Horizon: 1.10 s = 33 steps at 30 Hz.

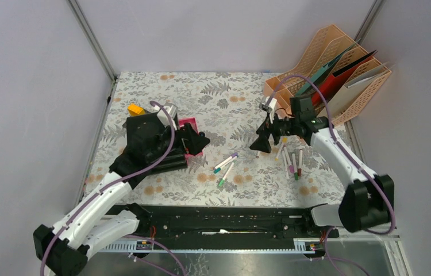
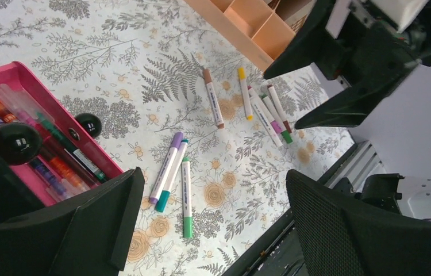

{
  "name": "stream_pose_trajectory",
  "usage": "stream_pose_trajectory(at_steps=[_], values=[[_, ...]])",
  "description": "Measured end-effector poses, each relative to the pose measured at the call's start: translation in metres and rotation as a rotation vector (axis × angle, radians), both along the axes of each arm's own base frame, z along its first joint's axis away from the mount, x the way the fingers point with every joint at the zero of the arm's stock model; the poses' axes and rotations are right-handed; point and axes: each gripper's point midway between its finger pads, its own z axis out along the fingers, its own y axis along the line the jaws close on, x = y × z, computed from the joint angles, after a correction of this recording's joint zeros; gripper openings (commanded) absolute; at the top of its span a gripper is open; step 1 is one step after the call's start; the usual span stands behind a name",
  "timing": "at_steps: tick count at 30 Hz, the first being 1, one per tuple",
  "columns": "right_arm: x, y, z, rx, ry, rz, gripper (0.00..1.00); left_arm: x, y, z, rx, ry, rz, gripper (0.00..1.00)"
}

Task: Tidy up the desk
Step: Close the drawer in the storage box.

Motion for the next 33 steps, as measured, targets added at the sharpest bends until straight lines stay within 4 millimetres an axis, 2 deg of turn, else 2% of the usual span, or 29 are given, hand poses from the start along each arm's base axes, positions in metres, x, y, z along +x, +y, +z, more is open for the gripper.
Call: stream_pose_trajectory(at_steps=[3,6,7,11,17,20,23,27,33], values=[[0.004,0.009,-0.024,0.03,0.18,-0.021,0.82,0.003,-0.014,-0.004,0.057,0.024,0.015,0.98],[0.013,0.009,-0.041,0.008,0.304,-0.077,0.8,0.012,-0.027,-0.008,0.139,0.041,0.038,0.93],[0.018,0.007,-0.043,-0.005,0.328,-0.111,0.79,0.016,-0.032,-0.01,0.162,0.044,0.048,0.88],[0.034,-0.009,-0.035,-0.021,0.328,-0.243,0.78,0.032,-0.049,-0.022,0.27,0.067,0.103,0.68],[0.052,-0.035,-0.002,-0.004,0.207,-0.398,0.78,0.047,-0.072,-0.071,0.477,0.111,0.179,0.34],[0.056,-0.041,0.004,0.0,0.187,-0.428,0.78,0.06,-0.085,-0.097,0.576,0.124,0.215,0.24],[0.06,-0.049,0.002,-0.006,0.191,-0.464,0.78,0.071,-0.084,-0.129,0.689,0.146,0.245,0.15],[0.067,-0.064,0.001,-0.011,0.19,-0.518,0.78,0.077,-0.075,-0.161,0.804,0.171,0.276,0.04],[0.071,-0.074,0.0,-0.01,0.195,-0.553,0.78,0.085,-0.062,-0.188,0.925,0.182,0.344,0.02]])
